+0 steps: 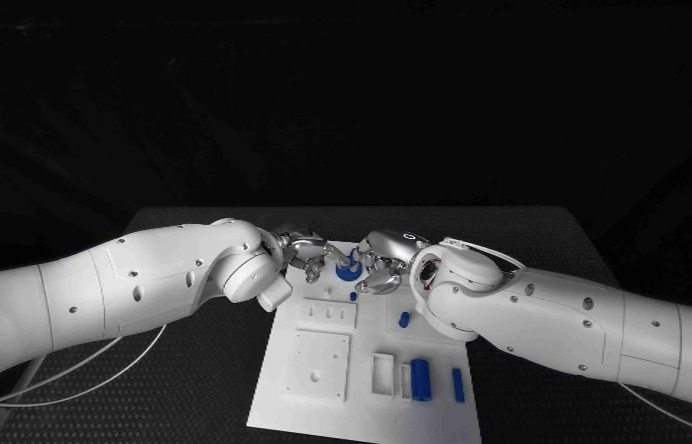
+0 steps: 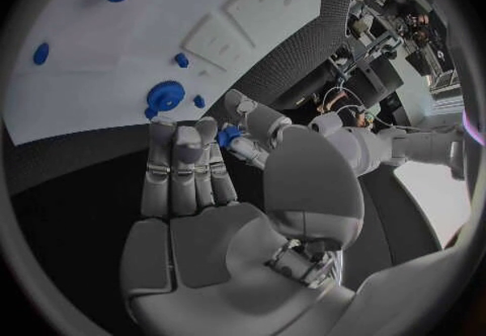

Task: Assemble the parts on the task board

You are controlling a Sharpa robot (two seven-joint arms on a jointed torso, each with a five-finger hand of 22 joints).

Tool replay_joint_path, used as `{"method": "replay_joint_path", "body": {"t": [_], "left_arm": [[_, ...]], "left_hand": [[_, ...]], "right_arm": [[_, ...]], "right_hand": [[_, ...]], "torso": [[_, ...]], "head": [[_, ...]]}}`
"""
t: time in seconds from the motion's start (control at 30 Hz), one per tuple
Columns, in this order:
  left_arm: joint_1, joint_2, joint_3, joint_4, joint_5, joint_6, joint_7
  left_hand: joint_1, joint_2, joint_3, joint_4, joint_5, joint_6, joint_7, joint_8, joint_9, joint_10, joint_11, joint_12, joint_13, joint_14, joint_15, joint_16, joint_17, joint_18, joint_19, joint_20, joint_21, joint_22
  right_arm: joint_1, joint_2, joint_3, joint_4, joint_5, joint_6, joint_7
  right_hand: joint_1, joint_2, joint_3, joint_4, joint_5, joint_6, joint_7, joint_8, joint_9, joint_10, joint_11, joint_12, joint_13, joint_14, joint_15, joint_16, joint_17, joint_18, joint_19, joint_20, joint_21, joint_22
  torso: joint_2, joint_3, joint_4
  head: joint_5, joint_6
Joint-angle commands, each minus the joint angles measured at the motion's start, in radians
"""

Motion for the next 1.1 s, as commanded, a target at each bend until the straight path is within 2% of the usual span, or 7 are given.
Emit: {"method": "replay_joint_path", "body": {"t": [0.03, 0.37, 0.63, 0.8, 1.1], "left_arm": [[0.001, 0.002, 0.001, -0.001, 0.005, 0.007, 0.009], [0.001, 0.003, 0.001, -0.008, 0.004, 0.005, 0.008], [0.001, 0.004, 0.001, -0.008, 0.004, 0.013, 0.007], [0.001, 0.002, 0.001, -0.01, 0.004, 0.014, 0.005], [0.001, 0.003, 0.001, -0.009, 0.004, 0.014, 0.005]], "left_hand": [[0.004, 0.018, 0.001, -0.008, 0.006, 0.061, -0.015, 0.003, 0.011, 0.0, -0.011, -0.005, -0.001, -0.001, -0.007, 0.004, -0.001, -0.008, -0.007, -0.127, 0.007, -0.002], [0.003, 0.018, 0.001, -0.009, 0.008, 0.062, -0.015, 0.003, 0.012, 0.0, -0.011, -0.004, -0.001, -0.001, -0.007, 0.004, -0.001, -0.008, -0.007, -0.126, 0.007, -0.002], [0.002, 0.018, 0.001, -0.009, 0.008, 0.063, -0.016, 0.003, 0.013, 0.001, -0.011, -0.004, -0.001, -0.001, -0.007, 0.005, -0.001, -0.008, -0.007, -0.126, 0.008, -0.003], [0.002, 0.018, 0.001, -0.009, 0.008, 0.063, -0.016, 0.003, 0.013, 0.001, -0.011, -0.004, -0.001, 0.0, -0.007, 0.005, -0.002, -0.008, -0.007, -0.126, 0.008, -0.003], [0.001, 0.019, 0.001, -0.01, 0.008, 0.063, -0.016, 0.003, 0.013, 0.001, -0.012, -0.005, -0.001, 0.0, -0.007, 0.005, -0.002, -0.008, -0.006, -0.126, 0.008, -0.003]], "right_arm": [[-0.003, -0.001, 0.0, 0.015, -0.015, -0.001, 0.013], [-0.013, -0.009, 0.0, 0.045, -0.036, -0.003, 0.01], [-0.014, -0.017, 0.0, 0.033, -0.051, -0.014, 0.004], [-0.017, -0.016, 0.0, 0.051, -0.049, -0.016, 0.006], [-0.022, -0.018, 0.0, 0.075, -0.049, -0.019, 0.003]], "right_hand": [[0.013, 0.002, -0.006, 0.003, -0.001, 0.02, 0.023, 0.0, 0.0, -0.003, -0.001, 0.003, -0.001, -0.003, 0.006, -0.001, -0.001, 0.007, -0.001, 0.005, -0.003, 0.001], [0.015, 0.001, -0.007, 0.008, 0.0, 0.026, 0.021, 0.004, -0.001, 0.0, -0.003, 0.006, -0.003, -0.001, 0.005, 0.0, -0.002, 0.007, 0.0, 0.006, -0.003, 0.002], [0.017, -0.001, -0.006, 0.01, -0.001, 0.025, 0.021, 0.003, -0.002, 0.0, -0.003, 0.006, -0.004, -0.001, 0.005, 0.0, -0.002, 0.007, 0.0, 0.006, -0.003, 0.002], [0.017, -0.003, -0.006, 0.011, -0.001, 0.025, 0.021, 0.003, -0.002, 0.0, -0.003, 0.007, -0.005, -0.001, 0.005, 0.0, -0.002, 0.007, 0.001, 0.006, -0.003, 0.002], [0.018, -0.003, -0.005, 0.014, -0.001, 0.026, 0.021, 0.003, -0.003, 0.001, -0.003, 0.007, -0.006, -0.001, 0.005, 0.0, -0.003, 0.007, 0.001, 0.006, -0.003, 0.002]], "torso": [[0.001, 0.0003, -0.0006], [0.001, -0.0007, -0.0005], [0.0, -0.0018, 0.0016], [0.001, -0.0004, 0.0004], [0.0, -0.0006, 0.0002]], "head": [[0.002, 0.0], [0.001, -0.002], [-0.002, -0.001], [0.001, -0.002], [-0.001, -0.004]]}}
